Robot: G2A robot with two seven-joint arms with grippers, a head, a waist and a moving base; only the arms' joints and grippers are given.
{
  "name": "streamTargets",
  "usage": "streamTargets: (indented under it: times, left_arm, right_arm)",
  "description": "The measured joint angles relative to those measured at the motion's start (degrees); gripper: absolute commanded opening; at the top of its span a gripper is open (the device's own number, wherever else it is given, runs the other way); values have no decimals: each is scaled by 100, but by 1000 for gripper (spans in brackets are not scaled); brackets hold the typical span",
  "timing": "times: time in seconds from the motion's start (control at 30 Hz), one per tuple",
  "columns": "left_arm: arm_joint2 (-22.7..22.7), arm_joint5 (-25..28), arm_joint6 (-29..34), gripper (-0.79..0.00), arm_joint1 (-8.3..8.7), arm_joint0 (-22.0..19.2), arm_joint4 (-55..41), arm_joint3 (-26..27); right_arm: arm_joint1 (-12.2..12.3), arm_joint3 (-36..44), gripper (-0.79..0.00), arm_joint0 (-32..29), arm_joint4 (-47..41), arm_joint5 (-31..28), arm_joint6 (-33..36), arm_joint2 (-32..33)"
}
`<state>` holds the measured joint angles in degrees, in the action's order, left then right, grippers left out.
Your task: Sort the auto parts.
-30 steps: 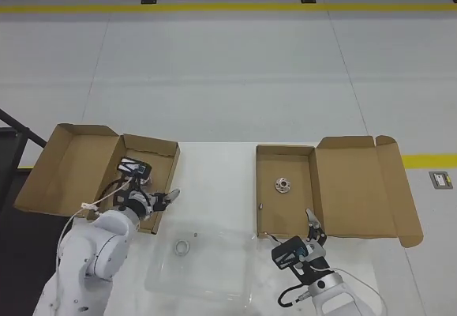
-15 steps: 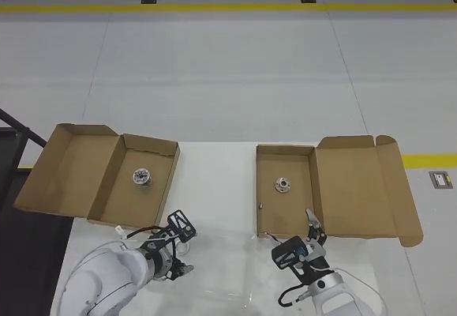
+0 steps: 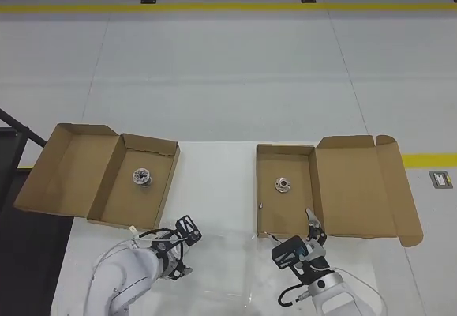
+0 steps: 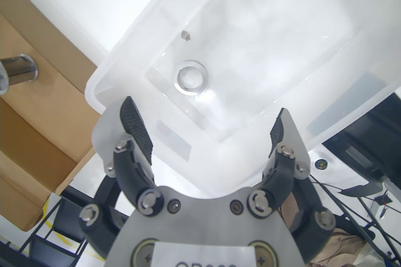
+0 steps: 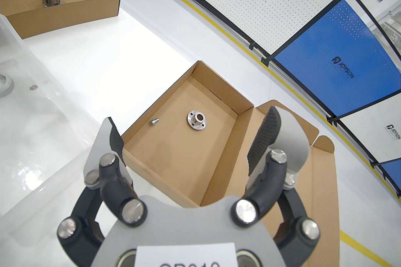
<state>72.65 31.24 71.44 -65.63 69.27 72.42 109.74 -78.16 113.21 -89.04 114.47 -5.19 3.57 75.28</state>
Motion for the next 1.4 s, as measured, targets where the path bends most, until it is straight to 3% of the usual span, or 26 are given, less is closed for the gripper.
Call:
streamTargets:
  times: [0.1, 0.2, 0.6, 0.67, 0.83, 1.4]
  left_arm:
    - [-126, 90, -15, 0, -5, -170, -60, -266]
    - [-226, 151, 3, -123, -8, -326, -179, -494]
    - [-702, -69, -148, -209, -30, -881, 145, -1313]
    - [-774, -158, -225, -323, -42, -952, 240, -1442]
    - [-941, -182, -344, -409, -67, -1098, 304, -1721]
    - [-1183, -571, -626, -471, -115, -1312, 691, -2042]
  right_arm:
    - [0, 0, 0, 0, 0, 0, 0, 0]
    - [0, 0, 0, 0, 0, 0, 0, 0]
    - [0, 0, 0, 0, 0, 0, 0, 0]
    - [0, 0, 0, 0, 0, 0, 0, 0]
    - [0, 0, 0, 0, 0, 0, 0, 0]
    - [0, 0, 0, 0, 0, 0, 0, 0]
